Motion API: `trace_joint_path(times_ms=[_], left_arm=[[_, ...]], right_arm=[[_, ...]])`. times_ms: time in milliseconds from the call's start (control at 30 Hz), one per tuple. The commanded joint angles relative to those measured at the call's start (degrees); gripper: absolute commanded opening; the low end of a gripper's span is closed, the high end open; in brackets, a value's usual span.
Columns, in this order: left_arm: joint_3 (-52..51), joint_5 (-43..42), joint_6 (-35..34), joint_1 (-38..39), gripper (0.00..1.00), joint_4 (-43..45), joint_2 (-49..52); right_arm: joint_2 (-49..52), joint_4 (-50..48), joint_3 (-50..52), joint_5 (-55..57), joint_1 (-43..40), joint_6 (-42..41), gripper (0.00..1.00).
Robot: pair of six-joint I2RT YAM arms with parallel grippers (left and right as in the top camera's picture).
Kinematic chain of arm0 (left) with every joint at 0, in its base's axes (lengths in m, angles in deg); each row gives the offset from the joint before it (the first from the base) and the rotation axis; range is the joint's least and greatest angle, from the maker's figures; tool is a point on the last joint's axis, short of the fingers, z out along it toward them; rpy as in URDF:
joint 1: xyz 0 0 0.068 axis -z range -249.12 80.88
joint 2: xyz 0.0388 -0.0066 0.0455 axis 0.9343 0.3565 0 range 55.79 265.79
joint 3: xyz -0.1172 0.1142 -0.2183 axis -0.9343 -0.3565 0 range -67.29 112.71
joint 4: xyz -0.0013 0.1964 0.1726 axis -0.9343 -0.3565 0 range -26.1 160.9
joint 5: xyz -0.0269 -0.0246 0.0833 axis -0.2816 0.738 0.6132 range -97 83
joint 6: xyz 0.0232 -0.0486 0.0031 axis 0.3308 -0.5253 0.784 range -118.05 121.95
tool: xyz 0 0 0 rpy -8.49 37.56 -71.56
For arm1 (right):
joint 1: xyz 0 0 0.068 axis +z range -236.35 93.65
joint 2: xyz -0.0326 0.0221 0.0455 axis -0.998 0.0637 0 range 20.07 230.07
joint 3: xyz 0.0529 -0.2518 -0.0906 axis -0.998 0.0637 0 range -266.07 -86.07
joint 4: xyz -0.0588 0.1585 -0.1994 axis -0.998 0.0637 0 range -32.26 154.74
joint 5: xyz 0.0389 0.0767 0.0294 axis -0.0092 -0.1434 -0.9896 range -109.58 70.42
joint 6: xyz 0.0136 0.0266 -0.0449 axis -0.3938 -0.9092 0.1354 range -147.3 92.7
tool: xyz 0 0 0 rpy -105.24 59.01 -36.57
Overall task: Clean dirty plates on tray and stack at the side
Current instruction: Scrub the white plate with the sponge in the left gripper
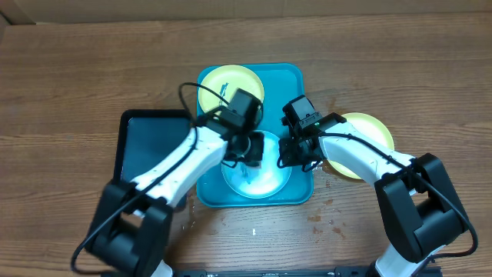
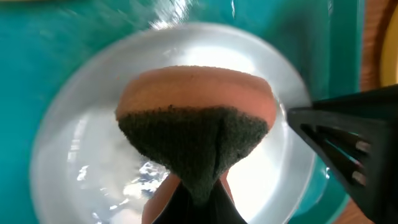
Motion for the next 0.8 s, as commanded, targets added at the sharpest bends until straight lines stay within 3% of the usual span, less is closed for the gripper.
trace_joint_path(times_ms=[0,200,400,500,600,767], left_arm=[[-0.52,0.76,-2.91,-0.26,0.04,0.92,4.59],[0.96,-2.56,-3.32,-2.82,0.04,-0.70,9.33],[5.20,13.51,-2.25,-6.27,0.04,-8.55,9.27],[5.40,13.60,0.44,-6.40,0.04,-7.52,9.31],[5.38,5.79,0.61,-5.95,0.04,-4.96,10.38],[5.35,-18.16,0.63,-3.56,0.04,1.16,15.04]], right_arm=[[0.42,0.37,-0.74,-0.28,-0.20,-0.94,0.05],[0.42,0.96,-0.74,-0.31,-0.15,-0.96,0.04],[0.42,1.38,-0.74,-0.28,-0.15,-0.96,0.04],[0.42,1.36,-0.74,-0.31,-0.15,-0.96,0.04],[0.42,1.38,-0.74,-0.31,-0.15,-0.96,0.04],[0.42,1.38,-0.74,-0.31,-0.15,-0.96,0.04]])
